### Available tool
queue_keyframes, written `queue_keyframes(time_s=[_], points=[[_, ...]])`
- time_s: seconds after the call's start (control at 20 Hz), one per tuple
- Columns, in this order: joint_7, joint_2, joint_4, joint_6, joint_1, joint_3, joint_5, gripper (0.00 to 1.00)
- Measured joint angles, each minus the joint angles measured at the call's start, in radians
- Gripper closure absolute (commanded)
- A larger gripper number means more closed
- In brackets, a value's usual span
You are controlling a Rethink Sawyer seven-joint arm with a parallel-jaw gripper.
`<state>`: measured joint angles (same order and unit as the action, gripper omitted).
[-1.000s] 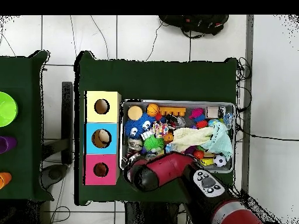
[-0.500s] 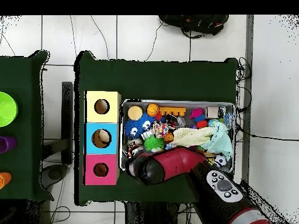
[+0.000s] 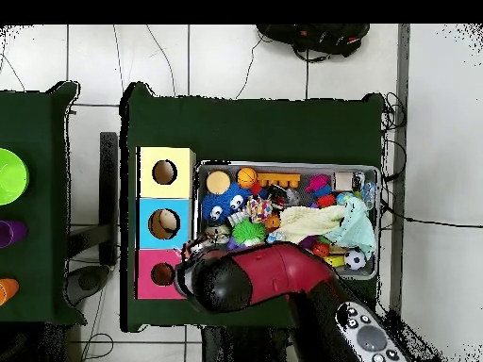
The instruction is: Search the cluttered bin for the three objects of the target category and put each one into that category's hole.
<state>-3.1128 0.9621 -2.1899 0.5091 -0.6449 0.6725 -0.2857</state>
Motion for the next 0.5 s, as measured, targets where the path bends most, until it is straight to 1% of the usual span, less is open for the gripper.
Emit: queue_keyframes(time_s=[0.15, 0.2, 0.35, 0.45, 0.5], points=[[0.000, 0.095, -0.048, 0.017, 0.011, 0.046, 0.075, 1.00], [0.000, 0.134, -0.068, 0.015, 0.037, 0.052, 0.089, 1.00], [0.000, 0.165, -0.083, 0.015, 0.122, 0.032, 0.072, 1.00], [0.000, 0.167, -0.082, 0.015, 0.175, 0.014, 0.050, 1.00], [0.000, 0.162, -0.081, 0.015, 0.232, -0.008, 0.021, 1.00]])
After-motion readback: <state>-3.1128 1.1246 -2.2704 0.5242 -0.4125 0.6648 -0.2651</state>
